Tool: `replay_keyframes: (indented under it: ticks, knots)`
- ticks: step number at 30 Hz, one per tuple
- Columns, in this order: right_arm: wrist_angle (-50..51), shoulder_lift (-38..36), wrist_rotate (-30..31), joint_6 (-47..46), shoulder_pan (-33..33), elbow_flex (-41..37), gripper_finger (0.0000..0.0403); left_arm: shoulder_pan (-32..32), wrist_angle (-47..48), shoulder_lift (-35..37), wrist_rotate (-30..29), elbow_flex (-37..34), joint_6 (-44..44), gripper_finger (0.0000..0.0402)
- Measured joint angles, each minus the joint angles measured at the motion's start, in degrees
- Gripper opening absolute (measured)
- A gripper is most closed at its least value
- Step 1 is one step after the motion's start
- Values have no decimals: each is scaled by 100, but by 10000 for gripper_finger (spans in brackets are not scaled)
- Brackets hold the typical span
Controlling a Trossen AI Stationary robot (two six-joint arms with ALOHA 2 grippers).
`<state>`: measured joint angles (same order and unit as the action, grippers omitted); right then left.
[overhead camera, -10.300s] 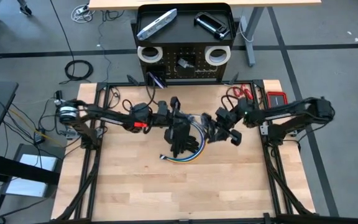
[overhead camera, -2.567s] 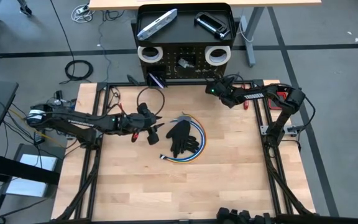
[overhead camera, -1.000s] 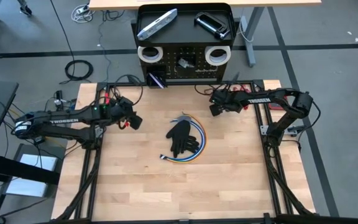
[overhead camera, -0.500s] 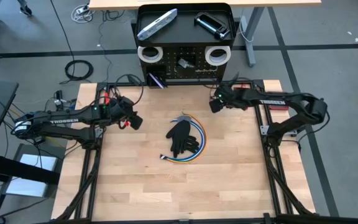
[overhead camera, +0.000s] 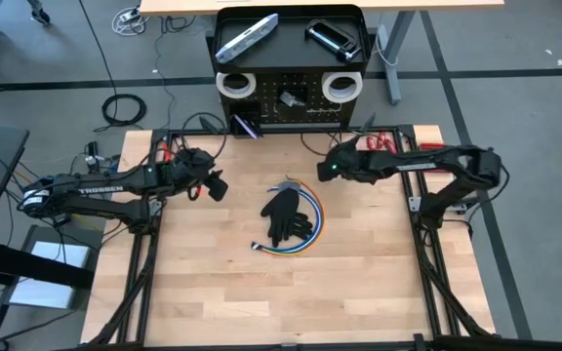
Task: Hang tools onto peg board
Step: Hang the safety goggle on the peg board
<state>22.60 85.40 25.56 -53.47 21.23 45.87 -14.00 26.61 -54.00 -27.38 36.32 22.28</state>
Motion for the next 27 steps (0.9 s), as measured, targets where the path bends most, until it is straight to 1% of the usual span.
replay_keyframes:
  ticks: [2, 4, 7, 10, 13, 14, 15, 17, 18, 21, 23, 25, 27]
  knots:
    - [-14, 258, 365, -250, -43, -4, 226, 0, 16, 0, 0, 0, -133, 147]
    - [-126, 458, 581, -419, -45, -2, 223, 0, 93, 0, 0, 0, -158, 147]
    - [-412, 627, 638, -519, -22, -2, 197, 0, 111, 0, -2, 0, -231, 147]
    - [-702, 654, 648, -431, 25, -2, 147, 0, 100, 0, -2, 0, -277, 147]
    - [-777, 683, 558, -303, 115, 0, 82, 12, -49, 0, -19, -2, -448, 147]
    - [-782, 690, 460, -249, 147, 0, 58, 21, -249, 1, -23, -38, -568, 147]
    - [-795, 699, 357, -194, 165, 0, 36, 33, -607, 7, -24, -149, -703, 147]
    - [-797, 660, 228, 35, 166, 0, 29, 72, -1619, 7, 129, -559, -912, 147]
    - [-760, 596, 149, 122, 114, 0, 29, 94, -2225, 4, 398, -818, -1016, 147]
    - [-646, 256, -128, 388, -180, -2, 32, 190, -4530, -48, 1532, -1652, -1138, 147]
    - [-636, -55, -199, 740, -509, -2, 32, 280, -5976, -221, 1963, -2123, -1159, 147]
    - [-714, -387, -212, 1266, -929, -2, 32, 356, -7031, -333, 2046, -2516, -1255, 147]
    - [-906, -690, -203, 1905, -1381, -2, 32, 382, -7776, -521, 1991, -2683, -1314, 147]
